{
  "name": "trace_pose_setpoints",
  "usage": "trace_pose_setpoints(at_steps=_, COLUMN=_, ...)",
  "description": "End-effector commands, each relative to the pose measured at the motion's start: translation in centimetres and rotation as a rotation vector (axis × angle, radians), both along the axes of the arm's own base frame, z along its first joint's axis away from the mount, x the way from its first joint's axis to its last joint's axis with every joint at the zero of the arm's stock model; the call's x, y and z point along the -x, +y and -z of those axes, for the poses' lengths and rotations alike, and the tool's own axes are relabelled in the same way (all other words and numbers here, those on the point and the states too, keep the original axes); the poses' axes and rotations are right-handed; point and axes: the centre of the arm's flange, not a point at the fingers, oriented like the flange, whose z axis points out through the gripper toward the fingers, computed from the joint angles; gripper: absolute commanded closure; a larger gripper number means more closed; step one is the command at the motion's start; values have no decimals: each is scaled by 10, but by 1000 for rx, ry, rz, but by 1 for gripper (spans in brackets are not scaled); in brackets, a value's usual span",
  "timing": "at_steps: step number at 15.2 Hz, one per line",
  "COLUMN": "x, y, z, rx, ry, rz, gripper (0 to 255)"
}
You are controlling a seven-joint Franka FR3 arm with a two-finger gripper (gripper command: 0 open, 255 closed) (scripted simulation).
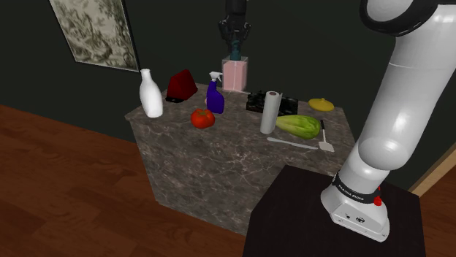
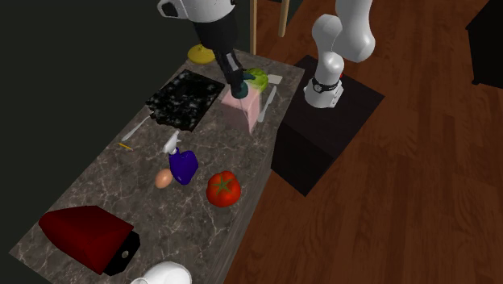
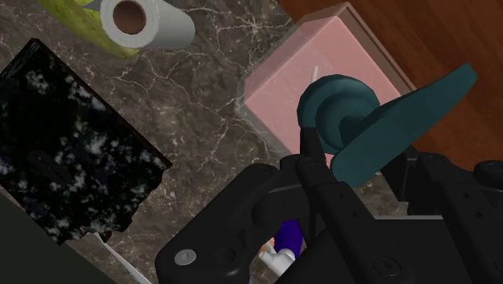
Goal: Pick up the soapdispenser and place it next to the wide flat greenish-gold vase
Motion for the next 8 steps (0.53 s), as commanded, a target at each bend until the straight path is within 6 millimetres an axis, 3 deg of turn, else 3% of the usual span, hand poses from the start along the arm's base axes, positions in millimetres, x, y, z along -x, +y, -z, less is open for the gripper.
trace_pose_setpoints(at_steps=1, x=-1, y=0, z=-11, rx=0, ry=0, rz=0, gripper=255)
trace_pose_setpoints(at_steps=4, x=-1, y=0, z=-24, rx=0, ry=0, rz=0, gripper=255)
trace_pose_setpoints(at_steps=8, x=33, y=-41, z=-24, rx=0, ry=0, rz=0, gripper=255)
